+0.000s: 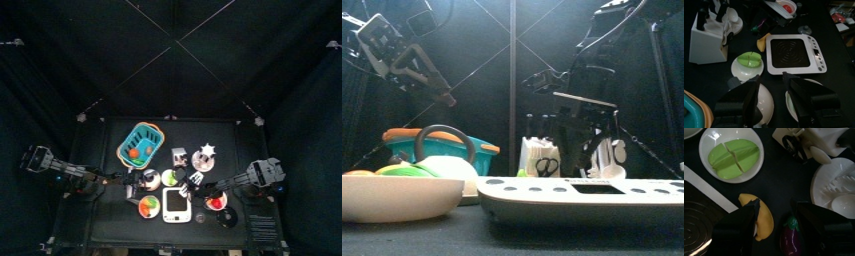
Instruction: Grab egg
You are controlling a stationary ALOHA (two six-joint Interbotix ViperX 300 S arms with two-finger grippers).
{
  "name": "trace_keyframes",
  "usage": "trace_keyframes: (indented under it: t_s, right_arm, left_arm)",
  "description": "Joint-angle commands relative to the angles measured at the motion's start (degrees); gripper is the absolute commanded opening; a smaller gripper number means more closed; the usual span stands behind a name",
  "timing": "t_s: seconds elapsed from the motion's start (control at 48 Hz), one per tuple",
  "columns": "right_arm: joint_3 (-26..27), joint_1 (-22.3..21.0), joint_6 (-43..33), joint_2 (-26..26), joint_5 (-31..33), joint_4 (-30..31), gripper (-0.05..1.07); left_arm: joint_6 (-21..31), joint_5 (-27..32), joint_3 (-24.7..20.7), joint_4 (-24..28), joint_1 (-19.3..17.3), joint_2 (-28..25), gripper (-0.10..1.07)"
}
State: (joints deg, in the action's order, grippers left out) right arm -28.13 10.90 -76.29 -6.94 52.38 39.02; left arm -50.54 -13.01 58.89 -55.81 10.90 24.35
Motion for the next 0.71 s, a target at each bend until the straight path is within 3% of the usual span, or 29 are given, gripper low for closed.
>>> trace_keyframes:
  t_s: [0.0,0.438,0.583,0.688]
  right_arm:
    - [1.6,0.1,-0.2,1.8,1.1,0.1,0.87]
    - [2.6,7.6,-0.3,6.5,3.3,0.4,0.87]
    - [1.2,7.6,-0.4,6.2,4.1,0.1,0.87]
    - [0.4,8.1,-0.3,5.9,4.1,0.4,0.87]
  left_arm:
    - [-0.1,-0.4,-0.6,-0.1,0.0,0.2,0.81]
    - [0.0,-1.2,-1.9,-0.3,-1.1,2.2,0.81]
    - [-0.1,1.3,-4.0,-3.4,-8.5,5.7,0.81]
    - [0.0,7.5,-5.5,-5.7,-16.2,6.9,0.81]
